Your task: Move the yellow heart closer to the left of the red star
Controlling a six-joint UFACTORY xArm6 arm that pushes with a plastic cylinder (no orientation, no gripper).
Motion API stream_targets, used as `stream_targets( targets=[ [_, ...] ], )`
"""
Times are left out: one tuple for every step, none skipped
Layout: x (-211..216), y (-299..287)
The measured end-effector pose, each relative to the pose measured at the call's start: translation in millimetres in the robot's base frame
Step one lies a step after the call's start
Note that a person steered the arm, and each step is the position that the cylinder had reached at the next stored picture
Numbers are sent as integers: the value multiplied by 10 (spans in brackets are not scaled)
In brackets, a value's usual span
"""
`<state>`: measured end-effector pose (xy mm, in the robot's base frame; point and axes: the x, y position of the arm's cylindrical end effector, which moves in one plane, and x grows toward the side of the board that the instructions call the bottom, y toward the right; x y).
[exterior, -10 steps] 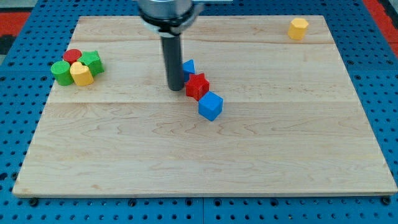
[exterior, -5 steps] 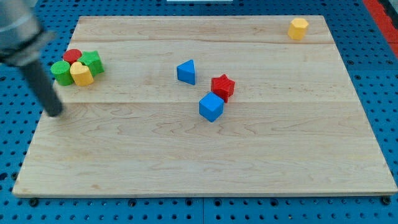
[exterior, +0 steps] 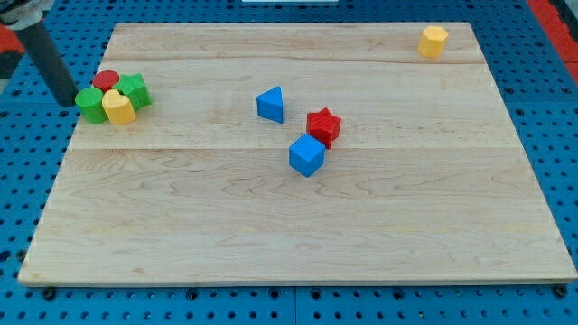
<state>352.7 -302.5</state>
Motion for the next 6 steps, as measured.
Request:
stream_targets(
  targets=[
    [20,463],
    [235,1173],
    [298,1352],
    [254,973],
    [425,892],
    [738,1162]
  ],
)
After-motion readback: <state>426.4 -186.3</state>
